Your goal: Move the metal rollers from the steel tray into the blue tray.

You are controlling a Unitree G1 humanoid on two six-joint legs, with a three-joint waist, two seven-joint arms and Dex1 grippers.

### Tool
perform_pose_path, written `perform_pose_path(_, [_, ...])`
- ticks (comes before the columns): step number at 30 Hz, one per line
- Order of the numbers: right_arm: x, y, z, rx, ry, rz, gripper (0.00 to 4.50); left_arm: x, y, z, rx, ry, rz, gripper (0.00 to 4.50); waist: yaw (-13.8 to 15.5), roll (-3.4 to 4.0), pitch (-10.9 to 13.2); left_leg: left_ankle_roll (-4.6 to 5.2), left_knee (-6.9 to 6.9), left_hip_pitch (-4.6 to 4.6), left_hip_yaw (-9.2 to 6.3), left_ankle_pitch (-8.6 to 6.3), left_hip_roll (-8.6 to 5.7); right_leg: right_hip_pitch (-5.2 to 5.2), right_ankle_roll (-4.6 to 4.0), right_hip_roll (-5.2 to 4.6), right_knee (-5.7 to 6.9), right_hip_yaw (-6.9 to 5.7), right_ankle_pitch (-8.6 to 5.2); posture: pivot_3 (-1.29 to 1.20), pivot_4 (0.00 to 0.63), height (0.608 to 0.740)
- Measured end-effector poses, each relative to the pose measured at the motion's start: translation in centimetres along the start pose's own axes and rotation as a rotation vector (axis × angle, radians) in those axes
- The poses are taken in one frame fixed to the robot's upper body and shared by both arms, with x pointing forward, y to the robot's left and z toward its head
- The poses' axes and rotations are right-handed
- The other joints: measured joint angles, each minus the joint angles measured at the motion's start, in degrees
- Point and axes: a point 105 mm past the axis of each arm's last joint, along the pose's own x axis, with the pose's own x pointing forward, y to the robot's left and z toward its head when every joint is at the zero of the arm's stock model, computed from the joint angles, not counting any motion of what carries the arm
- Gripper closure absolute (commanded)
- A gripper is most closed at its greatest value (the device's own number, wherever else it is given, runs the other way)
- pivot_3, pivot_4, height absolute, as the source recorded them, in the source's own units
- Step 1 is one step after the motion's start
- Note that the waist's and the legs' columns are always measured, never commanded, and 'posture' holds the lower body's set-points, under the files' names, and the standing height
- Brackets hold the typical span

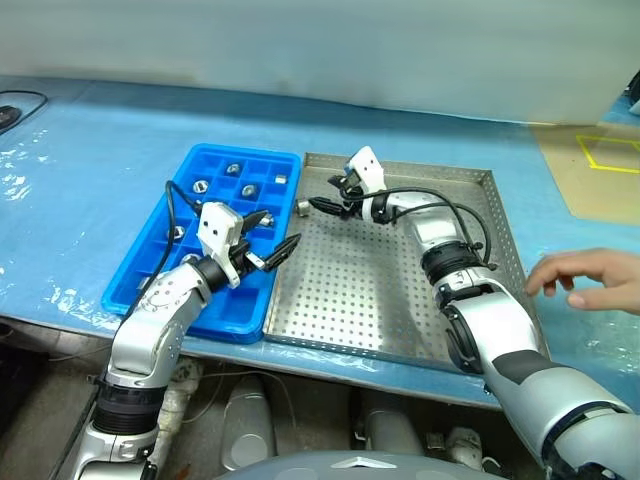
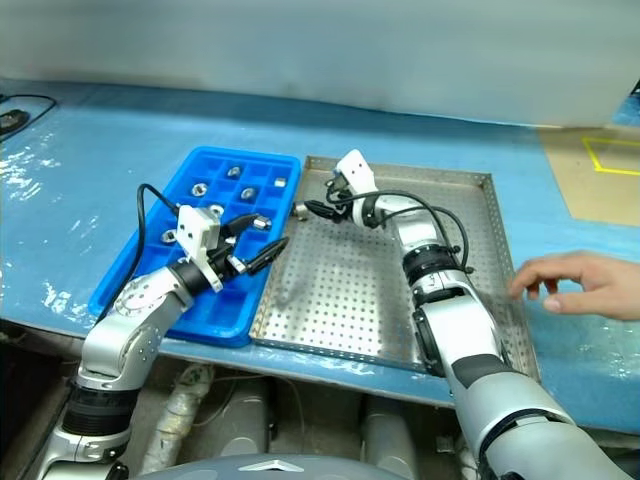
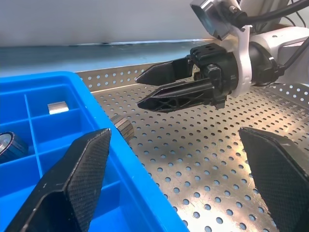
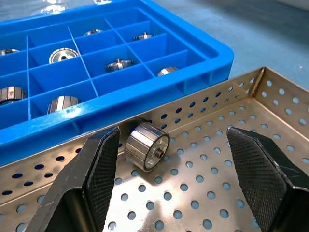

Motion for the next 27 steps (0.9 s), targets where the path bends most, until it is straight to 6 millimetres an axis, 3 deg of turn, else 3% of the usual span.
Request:
perform_pose_path(12, [2.4,1.9,-1.1,0.1,0.063,0.01,0.79,-0.9,0.4,-0.7,-0.005,0.013,0.061,0.0,0.25,0.01,0.01,0.0,-0.02,0.0,0.0,0.0,0.01,0.0,0.0,-0.02,0.0,-0.01,0.0,0.19,0.15,0.74])
perform_pose_path(18, [3.1,2.0,-0.9,0.066,0.067,-0.033,0.79,-1.6,0.5,-0.8,-0.004,0.015,0.095,0.0,0.2,0.04,-0.01,-0.01,-0.1,0.18,0.0,0.0,0.0,0.08,-0.01,-0.02,0.03,0.0,0.0,0.22,0.15,0.74])
perform_pose_path(22, [3.4,1.9,-0.8,0.07,0.061,-0.062,1.72,-1.9,0.5,-0.8,-0.003,0.016,0.112,0.0,0.28,0.05,-0.02,-0.02,-0.23,0.25,0.0,0.0,-0.04,0.11,-0.02,-0.09,0.04,0.0,0.01,0.23,0.15,0.74])
perform_pose_path(27, [3.7,2.3,-0.8,0.07,0.059,-0.056,3.42,-2.0,0.5,-0.7,0.001,0.013,0.12,0.0,0.45,0.07,-0.03,-0.02,-0.25,0.25,0.0,0.0,-0.05,0.14,-0.02,-0.12,0.03,0.0,0.01,0.23,0.15,0.74])
